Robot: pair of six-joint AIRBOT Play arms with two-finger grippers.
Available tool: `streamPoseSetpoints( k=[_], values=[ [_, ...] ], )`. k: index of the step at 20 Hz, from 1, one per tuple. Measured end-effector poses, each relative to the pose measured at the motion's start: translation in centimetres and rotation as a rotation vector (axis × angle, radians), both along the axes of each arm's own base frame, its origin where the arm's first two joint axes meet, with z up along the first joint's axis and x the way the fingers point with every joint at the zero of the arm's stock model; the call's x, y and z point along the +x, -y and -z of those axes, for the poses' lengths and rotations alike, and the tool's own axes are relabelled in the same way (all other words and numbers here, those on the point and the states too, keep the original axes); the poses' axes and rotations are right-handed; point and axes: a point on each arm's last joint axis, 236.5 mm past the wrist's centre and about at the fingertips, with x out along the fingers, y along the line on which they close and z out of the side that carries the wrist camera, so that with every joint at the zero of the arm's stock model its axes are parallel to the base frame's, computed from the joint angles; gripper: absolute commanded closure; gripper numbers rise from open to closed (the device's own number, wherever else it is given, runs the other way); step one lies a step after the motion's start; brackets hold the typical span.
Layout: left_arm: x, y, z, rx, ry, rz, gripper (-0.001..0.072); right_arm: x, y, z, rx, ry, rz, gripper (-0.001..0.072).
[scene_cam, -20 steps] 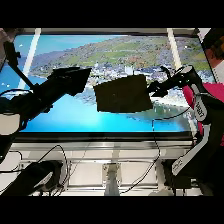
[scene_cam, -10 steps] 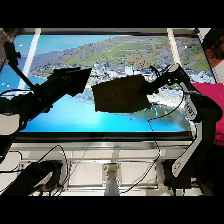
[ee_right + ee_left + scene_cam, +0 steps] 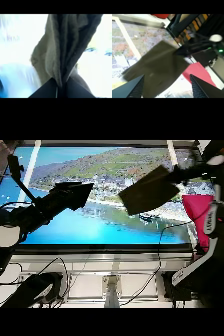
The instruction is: Fold the clothes and pants, and hang the long-sleeved shirts on hangers.
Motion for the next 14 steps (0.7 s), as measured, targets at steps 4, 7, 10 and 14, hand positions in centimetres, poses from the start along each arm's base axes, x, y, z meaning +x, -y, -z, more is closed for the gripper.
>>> streamPoseSetpoints(
  k=[4,7,10,14],
  values=[
    [0.0,0.0,0.1,0.001,-0.002,0.000,0.0074,-3.8,10.5,-2.8,-0.014,-0.019,0.240,0.0704],
    [0.2,0.1,0.3,0.004,-0.007,0.000,0.0074,-7.3,16.5,-5.5,-0.054,-0.012,0.396,0.0705],
    [0.4,0.2,0.7,0.012,-0.014,0.000,0.0074,-11.6,21.2,-8.1,-0.102,-0.011,0.532,0.0705],
    [0.8,0.4,1.3,0.021,-0.027,0.000,0.0073,-18.4,25.1,-10.1,-0.197,-0.088,0.662,0.0703]
  ],
)
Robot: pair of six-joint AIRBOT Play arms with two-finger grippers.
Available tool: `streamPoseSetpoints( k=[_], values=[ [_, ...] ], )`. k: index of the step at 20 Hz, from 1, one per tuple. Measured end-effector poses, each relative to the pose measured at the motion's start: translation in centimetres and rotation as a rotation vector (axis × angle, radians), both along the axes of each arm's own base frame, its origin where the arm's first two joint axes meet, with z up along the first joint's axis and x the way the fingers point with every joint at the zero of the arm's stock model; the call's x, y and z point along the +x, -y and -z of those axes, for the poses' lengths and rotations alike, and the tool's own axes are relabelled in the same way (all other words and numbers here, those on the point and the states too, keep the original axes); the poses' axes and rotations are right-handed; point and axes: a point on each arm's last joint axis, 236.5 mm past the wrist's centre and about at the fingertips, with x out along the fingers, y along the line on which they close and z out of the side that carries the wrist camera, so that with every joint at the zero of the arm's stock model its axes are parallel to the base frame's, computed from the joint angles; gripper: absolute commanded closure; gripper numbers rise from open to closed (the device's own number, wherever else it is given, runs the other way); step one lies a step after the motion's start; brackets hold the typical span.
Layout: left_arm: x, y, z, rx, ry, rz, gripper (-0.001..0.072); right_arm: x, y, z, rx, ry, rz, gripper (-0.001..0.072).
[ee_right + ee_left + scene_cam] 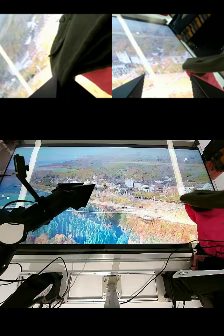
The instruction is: Fold the clothes and pants, and hang the long-sleeved shirts on hangers.
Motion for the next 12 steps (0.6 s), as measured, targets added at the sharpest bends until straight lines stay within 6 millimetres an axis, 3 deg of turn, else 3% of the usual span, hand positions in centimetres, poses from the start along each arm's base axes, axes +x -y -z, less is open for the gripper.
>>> streamPoseSetpoints(
  k=[3,4,6,7,10,11,12],
  values=[
    [0.2,0.1,0.4,0.005,-0.009,0.000,0.0073,-5.2,0.7,0.6,0.006,-0.142,0.055,0.0694],
    [0.3,0.1,0.5,0.006,-0.011,0.000,0.0072,-6.2,0.7,0.7,0.011,-0.173,0.065,0.0594],
    [0.4,0.2,0.7,0.009,-0.015,0.000,0.0073,-7.5,0.4,0.8,0.032,-0.215,0.096,0.0274],
    [0.4,0.2,0.7,0.010,-0.015,0.000,0.0072,-7.9,0.3,0.9,0.042,-0.230,0.114,0.0197],
    [0.5,0.2,0.8,0.014,-0.015,0.000,0.0073,-8.0,-0.3,0.8,0.078,-0.234,0.133,0.0199],
    [0.5,0.2,0.8,0.018,-0.013,-0.001,0.0075,-7.7,-0.8,0.6,0.095,-0.218,0.124,0.0238],
    [0.5,0.1,0.9,0.029,-0.008,-0.004,0.0147,-7.0,-1.5,0.2,0.120,-0.186,0.103,0.0452]
  ],
)
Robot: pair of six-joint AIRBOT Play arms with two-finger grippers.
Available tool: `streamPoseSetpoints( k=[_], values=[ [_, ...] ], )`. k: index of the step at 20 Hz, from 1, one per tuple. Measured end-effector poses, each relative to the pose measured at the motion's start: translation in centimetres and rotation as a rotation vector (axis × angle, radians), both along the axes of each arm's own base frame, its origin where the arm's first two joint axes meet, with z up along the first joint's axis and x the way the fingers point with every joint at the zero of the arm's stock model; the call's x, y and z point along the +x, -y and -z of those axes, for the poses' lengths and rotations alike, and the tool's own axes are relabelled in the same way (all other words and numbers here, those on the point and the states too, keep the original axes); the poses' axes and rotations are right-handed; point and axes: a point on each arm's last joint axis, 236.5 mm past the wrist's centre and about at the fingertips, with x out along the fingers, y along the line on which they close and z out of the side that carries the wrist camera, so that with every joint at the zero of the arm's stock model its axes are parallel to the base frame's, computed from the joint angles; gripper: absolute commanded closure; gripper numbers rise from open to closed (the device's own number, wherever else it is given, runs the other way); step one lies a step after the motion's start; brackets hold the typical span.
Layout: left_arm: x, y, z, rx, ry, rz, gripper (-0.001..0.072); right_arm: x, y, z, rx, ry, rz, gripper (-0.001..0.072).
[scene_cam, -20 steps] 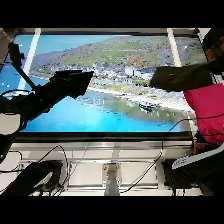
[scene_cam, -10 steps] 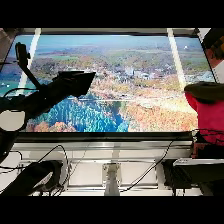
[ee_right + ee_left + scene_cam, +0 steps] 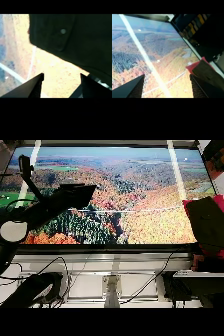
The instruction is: Fold the clothes and pants, and hang the long-sleeved shirts on hangers.
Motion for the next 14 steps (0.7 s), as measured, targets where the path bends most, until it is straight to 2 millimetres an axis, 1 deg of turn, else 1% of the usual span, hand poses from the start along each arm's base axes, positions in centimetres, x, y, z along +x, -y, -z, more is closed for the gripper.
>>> streamPoseSetpoints(
  k=[1,2,3,4,5,6,7,8,9,11,13,14],
  values=[
    [0.1,-0.1,0.1,0.011,0.006,-0.004,0.0300,1.0,-0.8,-0.5,0.027,0.048,-0.021,0.0705],
    [0.2,-0.4,0.2,0.028,0.015,-0.009,0.0495,2.3,-1.8,-1.4,0.057,0.114,-0.053,0.0699],
    [0.2,-0.7,0.0,0.037,0.027,-0.018,0.0659,4.1,-3.4,-2.8,0.095,0.209,-0.115,0.0700],
    [0.3,-1.1,-0.3,0.044,0.040,-0.028,0.0694,6.1,-5.5,-4.7,0.126,0.327,-0.199,0.0700],
    [0.2,-1.7,-0.8,0.047,0.057,-0.041,0.0694,7.9,-7.8,-7.1,0.157,0.448,-0.292,0.0700],
    [-0.1,-2.4,-1.6,0.052,0.087,-0.054,0.0695,9.4,-10.6,-10.0,0.187,0.583,-0.398,0.0700],
    [-0.4,-3.1,-2.6,0.052,0.120,-0.068,0.0694,10.4,-13.7,-13.2,0.211,0.725,-0.509,0.0700],
    [-1.1,-4.0,-3.9,0.052,0.162,-0.084,0.0695,10.8,-16.7,-16.4,0.238,0.855,-0.611,0.0700],
    [-1.8,-4.8,-5.2,0.047,0.204,-0.102,0.0694,10.8,-19.8,-19.5,0.261,0.981,-0.709,0.0700],
    [-3.5,-6.6,-7.7,0.039,0.283,-0.136,0.0694,10.0,-24.9,-24.2,0.294,1.169,-0.859,0.0699],
    [-5.5,-8.1,-9.9,0.026,0.357,-0.166,0.0693,9.2,-28.8,-27.3,0.328,1.291,-0.954,0.0699],
    [-6.5,-8.7,-10.9,0.019,0.391,-0.177,0.0694,8.8,-30.4,-28.3,0.350,1.334,-0.990,0.0698]
  ],
)
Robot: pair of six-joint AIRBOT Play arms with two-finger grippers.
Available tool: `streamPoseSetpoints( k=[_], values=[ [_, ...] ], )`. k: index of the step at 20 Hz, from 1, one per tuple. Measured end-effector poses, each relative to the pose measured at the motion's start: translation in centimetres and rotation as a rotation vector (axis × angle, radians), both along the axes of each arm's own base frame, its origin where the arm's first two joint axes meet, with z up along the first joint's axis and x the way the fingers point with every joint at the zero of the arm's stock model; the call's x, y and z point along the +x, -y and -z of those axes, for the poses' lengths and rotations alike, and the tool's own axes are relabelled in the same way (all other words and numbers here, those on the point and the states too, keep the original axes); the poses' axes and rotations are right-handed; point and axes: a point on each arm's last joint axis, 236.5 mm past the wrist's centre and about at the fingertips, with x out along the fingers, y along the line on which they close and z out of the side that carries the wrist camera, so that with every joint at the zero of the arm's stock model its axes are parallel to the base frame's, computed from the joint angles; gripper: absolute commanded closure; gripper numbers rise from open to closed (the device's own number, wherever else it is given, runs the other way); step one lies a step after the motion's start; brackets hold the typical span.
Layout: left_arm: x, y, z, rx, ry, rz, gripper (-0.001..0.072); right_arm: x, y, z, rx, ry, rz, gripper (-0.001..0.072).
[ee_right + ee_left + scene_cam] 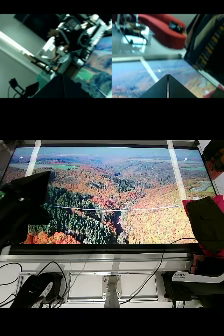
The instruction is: Fold the clothes and pants, and hang the long-sleeved shirts on hangers.
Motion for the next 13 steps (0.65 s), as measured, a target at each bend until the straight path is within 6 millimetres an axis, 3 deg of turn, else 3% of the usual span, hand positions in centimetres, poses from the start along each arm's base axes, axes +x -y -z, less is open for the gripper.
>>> streamPoseSetpoints(
  k=[5,13],
  values=[
    [-3.3,-1.1,-2.1,-0.008,0.077,-0.003,0.0693,-1.1,-5.0,-2.2,0.045,0.083,-0.125,0.0698],
    [-4.6,-0.3,-1.0,0.034,0.047,0.045,0.0694,-1.6,-6.6,-2.9,0.061,0.105,-0.168,0.0699]
  ],
)
